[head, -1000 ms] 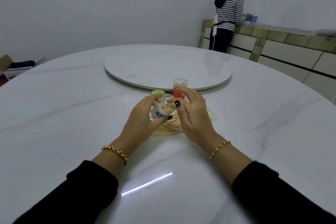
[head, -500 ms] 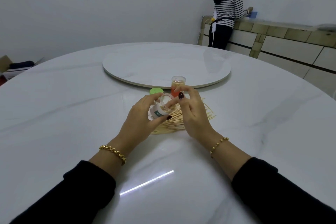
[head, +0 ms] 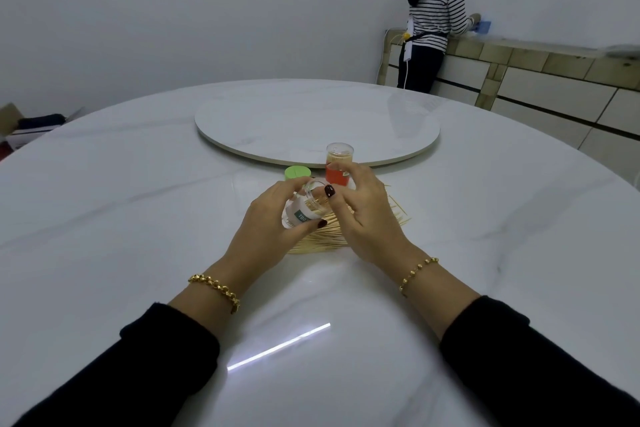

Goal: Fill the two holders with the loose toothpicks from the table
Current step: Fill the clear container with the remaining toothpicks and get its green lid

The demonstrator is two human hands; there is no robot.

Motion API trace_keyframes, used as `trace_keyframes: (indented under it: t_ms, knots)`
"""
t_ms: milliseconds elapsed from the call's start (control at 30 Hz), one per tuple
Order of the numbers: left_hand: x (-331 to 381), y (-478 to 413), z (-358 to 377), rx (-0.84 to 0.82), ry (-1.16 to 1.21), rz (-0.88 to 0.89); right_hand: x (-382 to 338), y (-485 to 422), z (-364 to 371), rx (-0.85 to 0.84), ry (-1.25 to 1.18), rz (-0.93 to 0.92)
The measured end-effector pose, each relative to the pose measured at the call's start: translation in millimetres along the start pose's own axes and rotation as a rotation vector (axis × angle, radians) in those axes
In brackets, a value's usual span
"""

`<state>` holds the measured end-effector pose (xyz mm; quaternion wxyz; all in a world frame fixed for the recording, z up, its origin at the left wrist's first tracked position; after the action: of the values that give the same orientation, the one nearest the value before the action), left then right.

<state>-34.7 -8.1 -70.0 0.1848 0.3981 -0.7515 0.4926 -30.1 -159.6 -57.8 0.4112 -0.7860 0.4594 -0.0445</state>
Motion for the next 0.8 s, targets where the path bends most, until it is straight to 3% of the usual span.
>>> trace_keyframes:
  t_ms: [100,267,400,600,800]
  knots:
    - [-1.0,-0.1,-0.6,0.008,-0.006,-0.004,1.1,0.6,0.7,-0.019,0.094,0.018]
    - [-2.7,-0.5,-1.3,0.005,-0.031,-0.012,10.1,-0.7,-4.6,0.084,-0.178,0.109]
    - [-6.7,-0.6,-0.8,0.009,-0.038,-0.038,20.0,-1.6,-5.4,0.087,-0.229,0.162]
    - [-13.9,-0.9,-0.4,0.026,-0.016,-0.097,44.8,-2.8,-6.8,0.069,-0.144,0.22]
    - [-14.8,-1.4,2.0,0.029,-0.001,-0.106,98.8,0.0,0.1,-0.086,0.144,0.385]
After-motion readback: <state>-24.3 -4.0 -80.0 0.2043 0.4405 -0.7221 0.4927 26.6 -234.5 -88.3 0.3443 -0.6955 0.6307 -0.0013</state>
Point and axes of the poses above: each hand's wrist, its own y-axis away from the middle knuckle, its own z-axis out of the palm, x = y × z, the point moved 5 cm from there along -y, towards the middle knuckle, and after that the axes turned 10 degrees about y, right-handed, at the moved point
